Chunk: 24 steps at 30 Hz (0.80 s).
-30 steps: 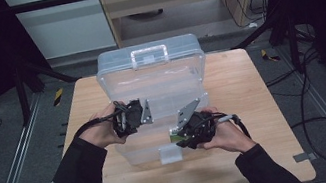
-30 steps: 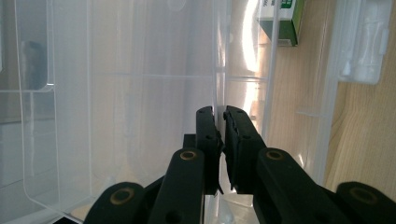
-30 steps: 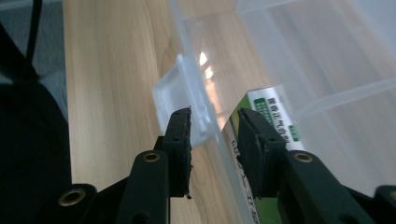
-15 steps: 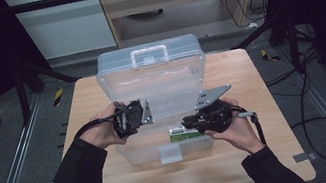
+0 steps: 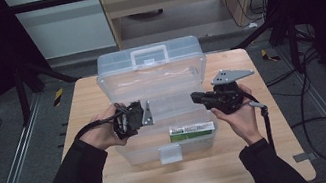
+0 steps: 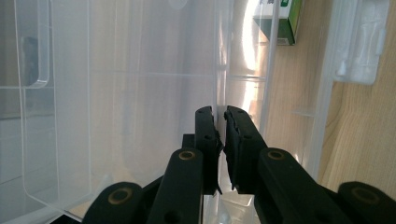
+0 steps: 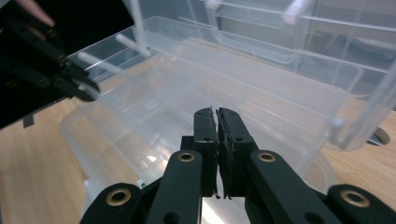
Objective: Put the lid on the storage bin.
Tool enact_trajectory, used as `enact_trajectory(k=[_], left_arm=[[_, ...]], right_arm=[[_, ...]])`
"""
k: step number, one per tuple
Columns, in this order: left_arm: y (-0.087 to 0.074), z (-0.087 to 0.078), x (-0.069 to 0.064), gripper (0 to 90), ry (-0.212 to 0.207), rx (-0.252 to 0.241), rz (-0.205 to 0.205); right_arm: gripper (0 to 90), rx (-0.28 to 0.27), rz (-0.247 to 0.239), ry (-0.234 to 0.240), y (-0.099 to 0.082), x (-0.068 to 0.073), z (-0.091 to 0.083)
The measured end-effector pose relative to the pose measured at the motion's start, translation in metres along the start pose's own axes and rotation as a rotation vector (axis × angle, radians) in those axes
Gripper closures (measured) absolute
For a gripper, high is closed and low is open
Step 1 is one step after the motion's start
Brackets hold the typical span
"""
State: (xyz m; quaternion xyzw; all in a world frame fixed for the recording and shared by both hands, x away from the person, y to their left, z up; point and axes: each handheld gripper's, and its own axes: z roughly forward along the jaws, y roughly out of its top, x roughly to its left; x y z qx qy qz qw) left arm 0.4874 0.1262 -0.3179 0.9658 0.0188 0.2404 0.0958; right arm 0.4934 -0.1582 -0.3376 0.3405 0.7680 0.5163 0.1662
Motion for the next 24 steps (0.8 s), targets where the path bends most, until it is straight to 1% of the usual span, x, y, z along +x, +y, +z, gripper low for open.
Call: enact_trajectory(k=[1, 4, 7, 10, 12, 13, 15, 17, 22, 24], left_arm=[[0.0, 0.0, 0.0, 82.8, -0.002, 0.001, -0.003], [0.001, 0.0, 0.0, 82.5, 0.002, 0.007, 0.005], [0.001, 0.0, -0.001, 82.3, 0.002, 0.008, -0.001], [0.001, 0.0, -0.002, 82.3, -0.001, 0.008, -0.003], [0.001, 0.0, -0.002, 82.3, -0.003, 0.011, -0.003], [0.001, 0.001, -0.002, 82.3, -0.002, 0.013, 0.004], [0.001, 0.001, -0.002, 82.3, -0.007, 0.014, 0.002], [0.001, 0.001, -0.003, 82.3, -0.015, 0.014, -0.004], [0.001, 0.002, -0.006, 82.7, -0.021, 0.017, 0.011], [0.001, 0.003, -0.007, 82.8, -0.03, 0.02, 0.014]], right_arm=[[86.5, 0.004, 0.01, -0.001, 0.0, -0.002, 0.0], [88.2, -0.001, 0.023, -0.017, 0.0, -0.01, 0.001], [89.7, -0.011, 0.042, -0.043, -0.001, -0.017, 0.002], [90.0, -0.01, 0.055, -0.052, -0.001, -0.022, 0.003], [90.0, -0.006, 0.063, -0.054, -0.001, -0.024, 0.005], [90.0, -0.003, 0.065, -0.059, -0.002, -0.025, 0.006], [90.0, -0.005, 0.069, -0.069, -0.002, -0.027, 0.006], [90.0, -0.007, 0.08, -0.069, -0.002, -0.029, 0.007], [90.0, -0.002, 0.092, -0.079, -0.002, -0.033, 0.007], [90.0, -0.003, 0.096, -0.079, -0.002, -0.034, 0.007]])
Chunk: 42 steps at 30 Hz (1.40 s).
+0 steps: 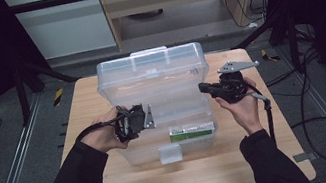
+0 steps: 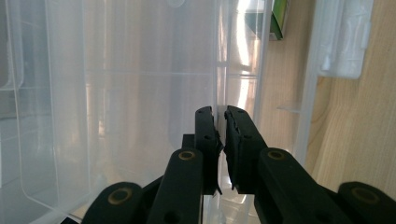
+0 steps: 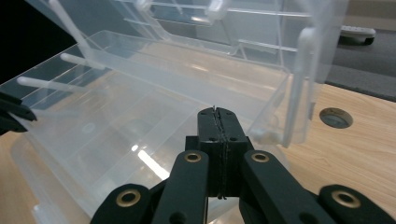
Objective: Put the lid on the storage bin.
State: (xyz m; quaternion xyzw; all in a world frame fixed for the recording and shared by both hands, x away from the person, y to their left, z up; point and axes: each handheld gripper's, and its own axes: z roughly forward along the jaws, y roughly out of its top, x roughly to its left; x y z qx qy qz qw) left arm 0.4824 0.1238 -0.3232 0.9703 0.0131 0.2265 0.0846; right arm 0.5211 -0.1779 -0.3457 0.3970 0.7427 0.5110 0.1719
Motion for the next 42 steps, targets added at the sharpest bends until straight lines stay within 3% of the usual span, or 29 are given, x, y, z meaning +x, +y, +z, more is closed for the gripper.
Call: enact_trajectory(k=[14, 24, 30, 42], left_arm=[[0.001, 0.002, -0.004, 83.0, -0.019, 0.006, 0.012], [-0.003, 0.004, -0.01, 78.6, -0.01, -0.015, 0.005], [-0.009, 0.002, -0.013, 70.3, -0.004, -0.062, -0.048], [-0.025, -0.012, -0.016, 64.4, -0.006, -0.187, -0.227]], right_arm=[[90.0, -0.004, -0.003, -0.041, -0.001, -0.007, -0.008], [90.0, 0.006, -0.012, -0.032, -0.002, -0.007, -0.007], [90.0, 0.007, -0.018, -0.031, -0.002, -0.006, -0.007], [90.0, 0.012, -0.023, -0.031, -0.003, -0.006, -0.007]])
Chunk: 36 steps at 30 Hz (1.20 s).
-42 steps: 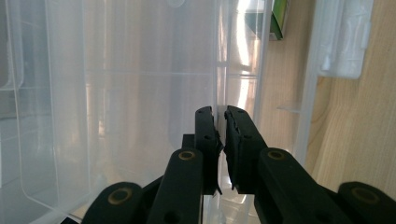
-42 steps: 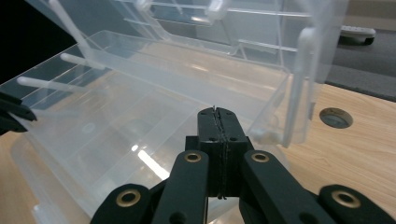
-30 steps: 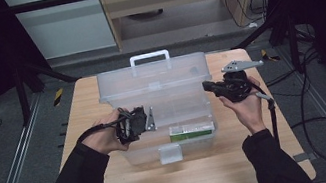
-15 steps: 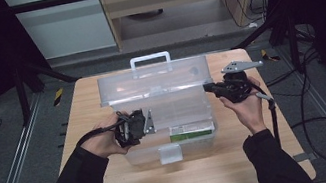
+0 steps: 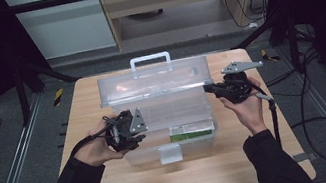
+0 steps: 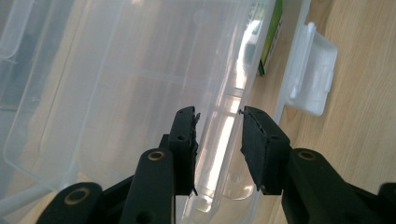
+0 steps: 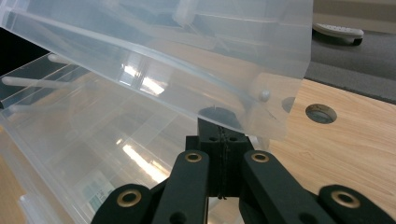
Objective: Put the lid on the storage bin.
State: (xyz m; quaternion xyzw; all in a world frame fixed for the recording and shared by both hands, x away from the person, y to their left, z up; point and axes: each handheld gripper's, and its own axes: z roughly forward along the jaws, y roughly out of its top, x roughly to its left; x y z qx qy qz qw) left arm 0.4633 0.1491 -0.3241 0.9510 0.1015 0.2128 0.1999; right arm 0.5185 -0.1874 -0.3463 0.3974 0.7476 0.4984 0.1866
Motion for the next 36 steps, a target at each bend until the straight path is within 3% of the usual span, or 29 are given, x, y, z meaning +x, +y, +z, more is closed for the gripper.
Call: enact_trajectory(k=[5, 9, 18, 28, 36], left_arm=[[-0.004, -0.012, 0.004, 65.1, 0.024, -0.064, -0.069], [-0.008, -0.019, 0.008, 67.9, 0.061, -0.12, -0.158], [-0.028, -0.023, 0.018, 79.6, 0.18, -0.155, -0.322], [-0.055, -0.021, 0.025, 88.8, 0.268, -0.206, -0.501], [-0.069, -0.015, 0.031, 89.0, 0.31, -0.194, -0.565]], right_arm=[[90.0, 0.0, 0.001, -0.001, 0.0, 0.0, 0.0], [90.0, 0.004, -0.001, -0.001, 0.0, 0.001, 0.0], [90.0, 0.009, -0.01, 0.0, -0.001, 0.001, -0.001], [90.0, 0.011, -0.018, -0.005, -0.002, 0.002, -0.003], [90.0, 0.017, -0.018, 0.001, -0.008, 0.003, -0.005]])
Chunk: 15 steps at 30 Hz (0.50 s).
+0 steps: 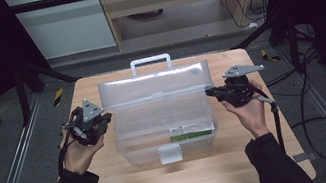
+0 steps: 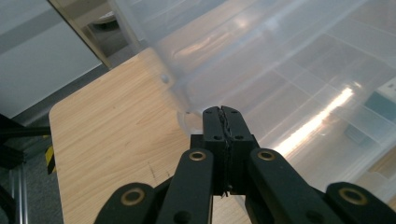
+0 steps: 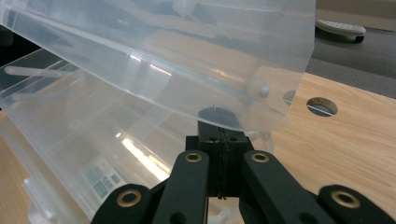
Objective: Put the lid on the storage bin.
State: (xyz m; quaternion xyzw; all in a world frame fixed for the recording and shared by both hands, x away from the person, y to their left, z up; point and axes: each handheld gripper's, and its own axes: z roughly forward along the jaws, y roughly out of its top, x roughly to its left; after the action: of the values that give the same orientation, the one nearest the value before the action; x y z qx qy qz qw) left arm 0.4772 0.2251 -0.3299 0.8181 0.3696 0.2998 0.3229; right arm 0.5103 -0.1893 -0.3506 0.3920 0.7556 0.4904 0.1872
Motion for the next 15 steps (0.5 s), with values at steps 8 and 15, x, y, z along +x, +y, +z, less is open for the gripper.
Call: enact_trajectory(k=[8, 15], left_arm=[[-0.008, 0.002, -0.002, 89.1, 0.009, 0.0, -0.007], [-0.017, 0.0, -0.006, 89.1, 0.012, -0.001, 0.002]], right_arm=[[90.0, 0.028, -0.02, -0.005, -0.009, 0.005, -0.002], [90.0, 0.037, -0.034, -0.009, -0.017, 0.01, -0.005]])
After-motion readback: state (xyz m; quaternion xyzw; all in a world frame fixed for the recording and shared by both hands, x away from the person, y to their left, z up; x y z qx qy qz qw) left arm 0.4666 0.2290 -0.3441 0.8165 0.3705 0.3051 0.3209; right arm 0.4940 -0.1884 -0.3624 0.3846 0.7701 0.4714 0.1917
